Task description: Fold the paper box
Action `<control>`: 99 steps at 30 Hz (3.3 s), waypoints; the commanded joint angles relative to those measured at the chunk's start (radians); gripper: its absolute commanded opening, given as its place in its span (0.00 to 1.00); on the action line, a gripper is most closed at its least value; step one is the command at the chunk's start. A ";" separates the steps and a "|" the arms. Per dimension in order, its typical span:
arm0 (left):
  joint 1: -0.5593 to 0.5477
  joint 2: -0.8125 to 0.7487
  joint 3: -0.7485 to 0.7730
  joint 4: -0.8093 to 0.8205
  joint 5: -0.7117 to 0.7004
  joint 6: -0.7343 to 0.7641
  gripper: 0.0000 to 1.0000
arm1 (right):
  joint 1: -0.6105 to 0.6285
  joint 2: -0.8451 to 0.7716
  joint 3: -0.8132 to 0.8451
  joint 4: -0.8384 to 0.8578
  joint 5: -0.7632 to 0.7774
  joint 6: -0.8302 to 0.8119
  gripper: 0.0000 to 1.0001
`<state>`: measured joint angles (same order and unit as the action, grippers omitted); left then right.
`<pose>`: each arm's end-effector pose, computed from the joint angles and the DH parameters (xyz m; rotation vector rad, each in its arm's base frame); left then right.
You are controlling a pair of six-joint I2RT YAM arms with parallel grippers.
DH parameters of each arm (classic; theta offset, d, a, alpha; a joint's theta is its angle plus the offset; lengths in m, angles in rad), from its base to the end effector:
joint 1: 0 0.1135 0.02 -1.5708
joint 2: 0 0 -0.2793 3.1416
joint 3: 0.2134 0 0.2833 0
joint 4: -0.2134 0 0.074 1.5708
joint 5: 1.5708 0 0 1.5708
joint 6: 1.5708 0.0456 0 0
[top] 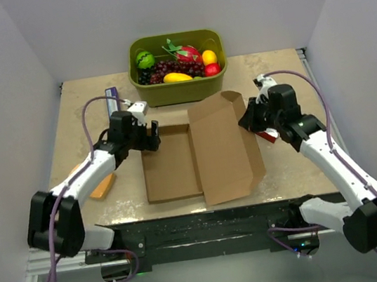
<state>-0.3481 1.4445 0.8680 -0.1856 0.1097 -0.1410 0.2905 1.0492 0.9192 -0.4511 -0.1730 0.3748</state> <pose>0.3141 -0.1193 0.2076 0.2987 2.3380 -0.3697 0.2493 0.0827 0.3140 -0.0101 2.1976 0.5668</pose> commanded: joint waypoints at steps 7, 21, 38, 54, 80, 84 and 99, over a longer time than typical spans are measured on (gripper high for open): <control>0.008 -0.357 0.052 0.147 0.114 0.135 1.00 | 0.001 0.357 0.458 -0.015 -0.296 -0.319 0.05; 0.161 -0.219 0.194 0.274 0.594 0.178 1.00 | 0.042 0.644 0.925 -0.325 -0.552 -0.712 0.00; 0.216 -0.116 0.161 0.313 0.703 0.175 1.00 | 0.099 0.704 0.991 -0.388 -0.646 -0.787 0.00; 0.209 -0.050 0.146 0.385 0.812 0.086 0.60 | 0.134 0.733 1.011 -0.383 -0.625 -0.786 0.00; 0.184 -0.096 0.108 0.276 0.693 0.210 0.00 | 0.021 0.138 0.292 0.252 0.179 -0.169 0.87; 0.184 -0.105 0.103 0.278 0.665 0.210 0.00 | 0.021 -0.081 0.037 0.337 0.208 -0.091 0.88; 0.184 -0.110 0.094 0.270 0.619 0.219 0.00 | 0.019 -0.230 -0.201 0.310 0.175 -0.036 0.88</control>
<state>-0.1650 1.3628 0.9661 0.0772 0.7521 0.0463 0.3084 0.8532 0.7723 -0.2020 0.0505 0.3038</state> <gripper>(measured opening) 0.021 0.880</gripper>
